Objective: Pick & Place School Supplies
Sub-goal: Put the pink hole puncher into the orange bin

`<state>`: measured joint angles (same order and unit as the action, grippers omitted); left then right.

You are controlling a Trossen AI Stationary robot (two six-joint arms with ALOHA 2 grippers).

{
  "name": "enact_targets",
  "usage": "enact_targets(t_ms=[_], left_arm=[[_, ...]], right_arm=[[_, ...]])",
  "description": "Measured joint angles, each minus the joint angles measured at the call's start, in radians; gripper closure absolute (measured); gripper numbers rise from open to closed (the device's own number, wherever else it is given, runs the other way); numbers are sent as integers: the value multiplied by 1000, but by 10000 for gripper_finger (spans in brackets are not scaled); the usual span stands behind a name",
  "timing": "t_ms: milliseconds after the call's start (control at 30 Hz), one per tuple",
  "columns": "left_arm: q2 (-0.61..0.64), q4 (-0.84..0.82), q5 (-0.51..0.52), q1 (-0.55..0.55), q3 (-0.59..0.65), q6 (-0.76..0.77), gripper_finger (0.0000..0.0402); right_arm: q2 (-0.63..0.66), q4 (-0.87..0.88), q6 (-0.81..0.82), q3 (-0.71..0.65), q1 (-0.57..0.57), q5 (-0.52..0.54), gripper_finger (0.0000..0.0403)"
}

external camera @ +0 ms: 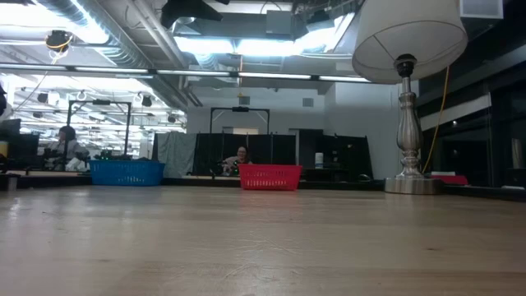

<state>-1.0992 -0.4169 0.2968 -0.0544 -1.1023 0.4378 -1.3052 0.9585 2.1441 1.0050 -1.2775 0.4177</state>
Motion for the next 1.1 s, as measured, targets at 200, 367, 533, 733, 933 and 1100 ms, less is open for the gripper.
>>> enact_targets(t_ms=[200, 367, 533, 733, 933, 1100], left_arm=[[0, 2, 16, 0, 0, 36, 233], [0, 2, 25, 0, 0, 57, 233], [0, 23, 25, 1, 0, 74, 233], [0, 62, 25, 2, 0, 79, 233], [0, 62, 25, 2, 0, 91, 233], [0, 62, 25, 2, 0, 99, 233]], right_arm=[[-41, 5, 47, 0, -63, -35, 359], [-76, 20, 43, 0, -71, -56, 359], [-104, 24, -2, 0, -72, -100, 359], [-112, 45, -17, 0, -73, -110, 359], [-112, 55, -32, 0, -73, -104, 359], [-112, 54, -36, 0, -73, -101, 359]])
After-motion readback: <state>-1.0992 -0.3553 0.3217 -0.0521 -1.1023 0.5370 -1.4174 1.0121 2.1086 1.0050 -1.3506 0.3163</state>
